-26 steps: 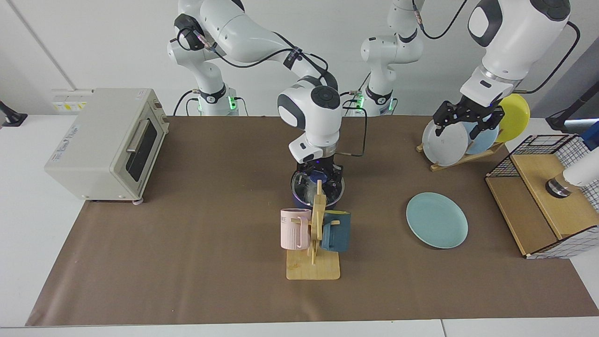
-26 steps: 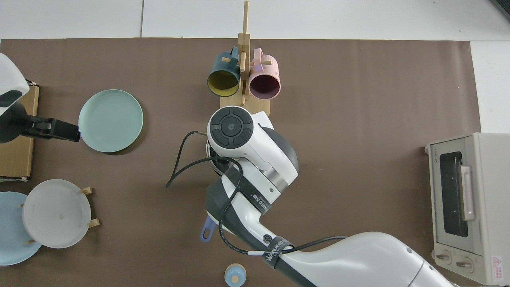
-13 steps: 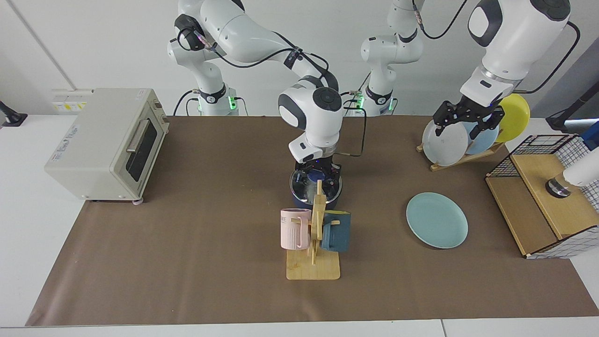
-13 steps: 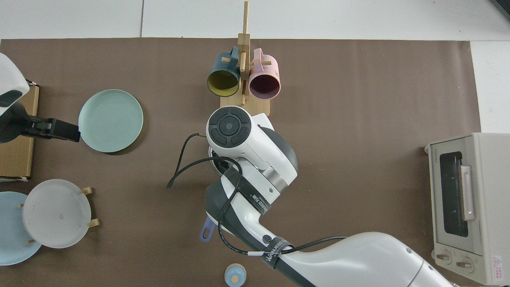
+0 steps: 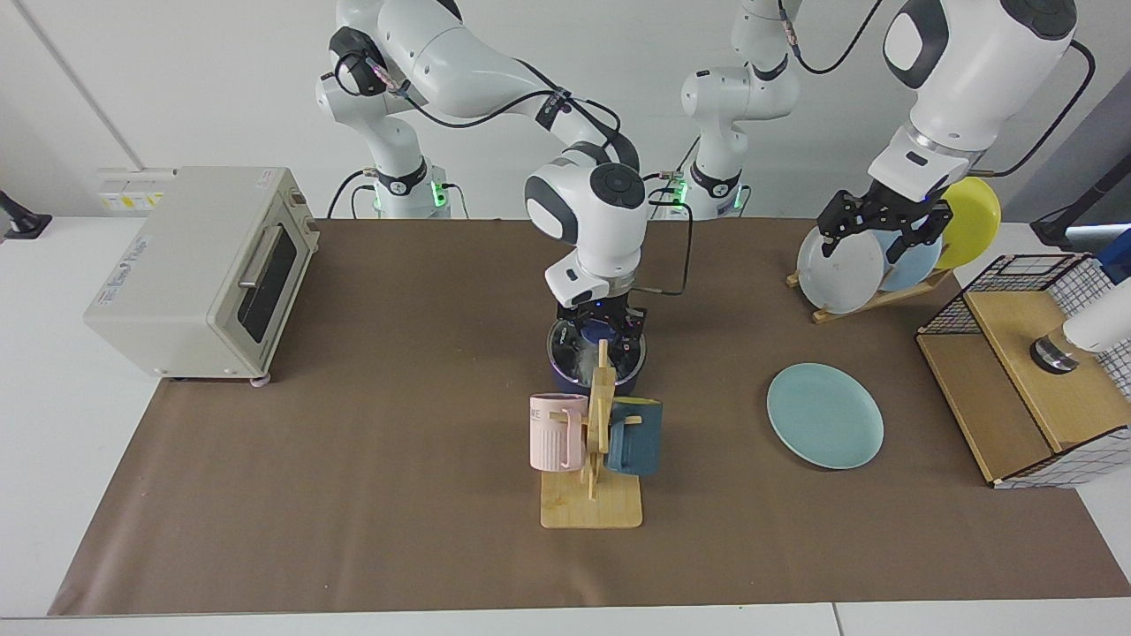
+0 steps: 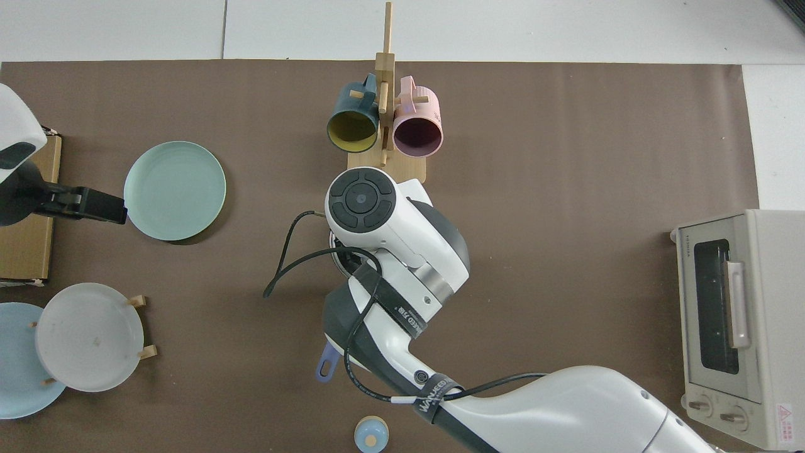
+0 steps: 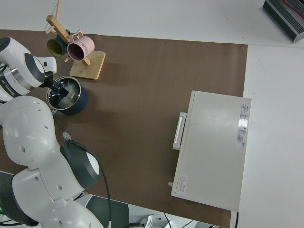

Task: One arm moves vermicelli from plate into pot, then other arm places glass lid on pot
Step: 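Lower the glass lid onto the saucepan with the right gripper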

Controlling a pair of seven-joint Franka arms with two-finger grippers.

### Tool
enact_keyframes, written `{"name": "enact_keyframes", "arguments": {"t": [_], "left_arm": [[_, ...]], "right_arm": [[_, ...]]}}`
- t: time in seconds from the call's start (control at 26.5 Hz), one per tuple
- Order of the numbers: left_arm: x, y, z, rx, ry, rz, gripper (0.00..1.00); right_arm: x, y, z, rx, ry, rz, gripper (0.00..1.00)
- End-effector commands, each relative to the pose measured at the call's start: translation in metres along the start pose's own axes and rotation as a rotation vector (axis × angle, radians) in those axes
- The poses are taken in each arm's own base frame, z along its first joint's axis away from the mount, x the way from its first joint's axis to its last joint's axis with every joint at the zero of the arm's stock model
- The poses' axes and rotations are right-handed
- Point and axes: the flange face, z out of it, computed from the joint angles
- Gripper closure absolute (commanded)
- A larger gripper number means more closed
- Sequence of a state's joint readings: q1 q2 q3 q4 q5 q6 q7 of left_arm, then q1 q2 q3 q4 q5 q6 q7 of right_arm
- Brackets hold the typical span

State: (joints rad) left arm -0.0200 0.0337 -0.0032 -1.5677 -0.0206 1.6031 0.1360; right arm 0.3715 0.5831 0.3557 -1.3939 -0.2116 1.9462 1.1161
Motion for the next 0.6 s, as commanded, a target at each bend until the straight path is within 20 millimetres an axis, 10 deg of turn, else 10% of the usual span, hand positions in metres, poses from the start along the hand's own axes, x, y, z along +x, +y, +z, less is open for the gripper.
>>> {"name": "enact_keyframes", "arguments": {"t": [0.0, 0.57], "left_arm": [[-0.006, 0.001, -0.002, 0.02, 0.002, 0.013, 0.0], [-0.006, 0.0, -0.002, 0.019, 0.0, 0.012, 0.0]], "right_arm": [[0.001, -0.001, -0.003, -0.012, 0.004, 0.019, 0.0], [0.007, 0.02, -0.11, 0.053, 0.05, -0.011, 0.0]]}}
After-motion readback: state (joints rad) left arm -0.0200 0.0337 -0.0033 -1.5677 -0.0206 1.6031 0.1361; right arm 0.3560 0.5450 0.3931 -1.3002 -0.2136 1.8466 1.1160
